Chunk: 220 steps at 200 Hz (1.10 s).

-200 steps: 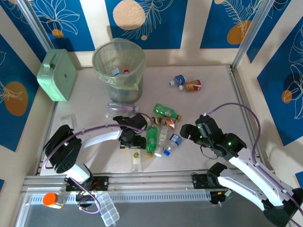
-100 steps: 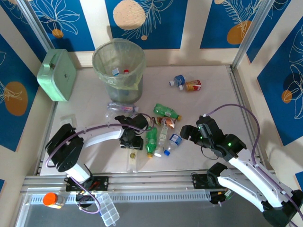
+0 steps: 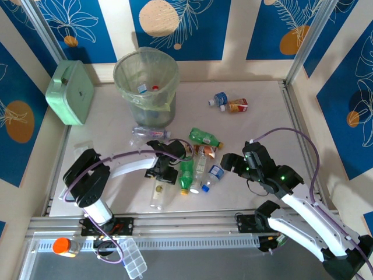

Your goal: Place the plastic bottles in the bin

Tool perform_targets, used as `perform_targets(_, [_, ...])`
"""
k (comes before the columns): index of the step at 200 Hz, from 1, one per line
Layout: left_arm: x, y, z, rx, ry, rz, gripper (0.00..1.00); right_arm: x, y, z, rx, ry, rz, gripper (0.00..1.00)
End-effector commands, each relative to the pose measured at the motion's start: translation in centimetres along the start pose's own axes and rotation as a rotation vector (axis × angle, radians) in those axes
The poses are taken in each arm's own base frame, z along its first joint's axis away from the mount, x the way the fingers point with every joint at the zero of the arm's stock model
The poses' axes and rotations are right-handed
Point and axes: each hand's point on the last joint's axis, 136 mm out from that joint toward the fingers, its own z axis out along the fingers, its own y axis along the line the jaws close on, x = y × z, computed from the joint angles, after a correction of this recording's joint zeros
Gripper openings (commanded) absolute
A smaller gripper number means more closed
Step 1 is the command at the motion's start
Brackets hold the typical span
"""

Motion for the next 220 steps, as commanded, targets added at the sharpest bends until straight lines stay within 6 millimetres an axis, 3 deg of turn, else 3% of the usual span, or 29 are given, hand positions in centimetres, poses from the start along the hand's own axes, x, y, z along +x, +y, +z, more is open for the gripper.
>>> perform_targets(1, [1.5, 0.5, -0.6, 0.000, 0.015, -0.017, 0.78, 0.6, -0.4, 0.4, -0.001, 0.019, -0.006, 0.83])
perform_targets(69, [3.6, -0.2, -2.0, -0.001, -0.004, 0.027, 0.78, 0.9, -0.5, 1.1, -0.007, 0.028, 0.000, 0.83])
perform_targets(116, [4.0, 0.1, -0.5, -0.015, -0.008, 0.049, 0.78, 0.9, -0.5, 1.3, -0.012, 0.028, 0.006, 0.83])
perform_targets(189, [3.6, 0.1, -0.7, -0.011, -0.034, 0.054, 0.55, 0.9, -0.7, 1.0, -0.008, 0.023, 0.010, 0.83])
perform_targets(220, [3.3, 0.1, -1.9, 0.003, -0.063, 0.050, 0.53, 0.7, -0.4, 0.8, -0.020, 0.020, 0.006, 0.82])
